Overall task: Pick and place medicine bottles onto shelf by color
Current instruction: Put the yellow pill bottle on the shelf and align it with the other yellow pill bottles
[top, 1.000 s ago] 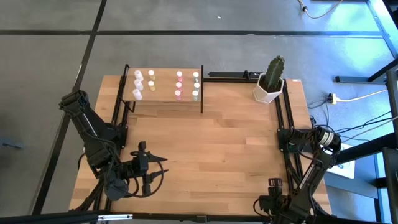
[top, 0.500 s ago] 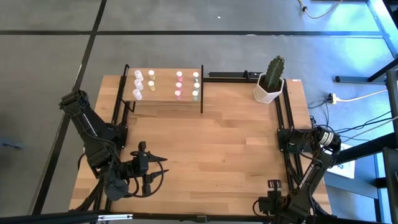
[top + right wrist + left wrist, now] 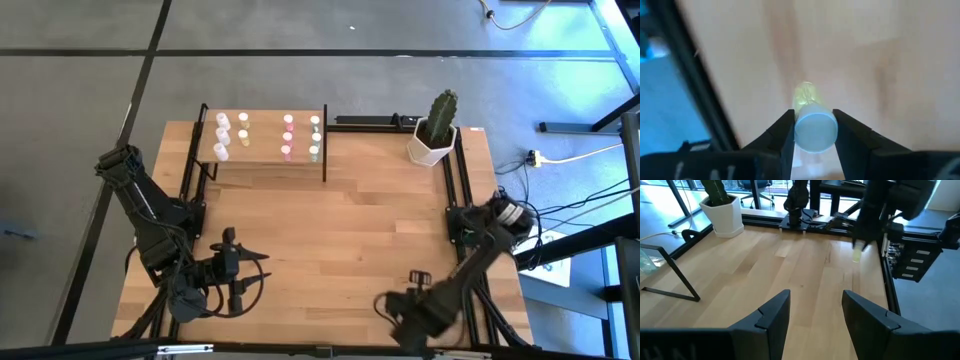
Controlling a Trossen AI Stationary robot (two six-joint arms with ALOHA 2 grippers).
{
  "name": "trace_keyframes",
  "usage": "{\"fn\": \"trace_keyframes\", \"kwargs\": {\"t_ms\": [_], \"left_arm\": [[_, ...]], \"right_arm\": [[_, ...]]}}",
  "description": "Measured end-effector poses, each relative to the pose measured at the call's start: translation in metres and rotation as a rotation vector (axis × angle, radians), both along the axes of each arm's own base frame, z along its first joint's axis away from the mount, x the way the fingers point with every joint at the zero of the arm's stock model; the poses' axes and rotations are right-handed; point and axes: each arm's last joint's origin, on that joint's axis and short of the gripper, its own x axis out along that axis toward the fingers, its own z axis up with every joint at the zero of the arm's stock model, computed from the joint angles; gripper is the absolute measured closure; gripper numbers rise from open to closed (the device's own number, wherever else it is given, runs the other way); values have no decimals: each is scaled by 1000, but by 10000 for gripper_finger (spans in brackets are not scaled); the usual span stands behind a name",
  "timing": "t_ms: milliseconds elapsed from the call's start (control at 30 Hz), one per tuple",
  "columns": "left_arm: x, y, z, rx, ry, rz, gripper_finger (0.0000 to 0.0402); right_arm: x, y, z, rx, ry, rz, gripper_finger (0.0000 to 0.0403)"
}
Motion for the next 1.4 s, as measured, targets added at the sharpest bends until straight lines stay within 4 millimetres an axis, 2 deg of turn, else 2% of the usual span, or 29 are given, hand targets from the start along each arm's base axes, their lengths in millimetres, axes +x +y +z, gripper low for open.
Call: {"fn": "trace_keyframes", "kwargs": {"t_ms": [267, 500, 733, 1000, 1200, 1400], "left_arm": [[-1, 0, -1, 0, 25, -22, 228], [-2, 1, -4, 18, 60, -39, 228], [-3, 2, -6, 40, 78, -38, 228], [-3, 2, -6, 41, 78, -38, 228], [-3, 2, -6, 41, 78, -38, 228], [-3, 2, -6, 40, 78, -38, 228]], "right_arm": [[60, -52, 34, 24, 0, -87, 283], [111, -109, 56, 82, -131, -114, 282], [147, -149, 57, 122, -289, -78, 282], [175, -170, 27, 106, -306, -88, 282], [179, -174, 15, 56, -280, -96, 282], [179, -178, 14, 25, -278, -109, 282]]}}
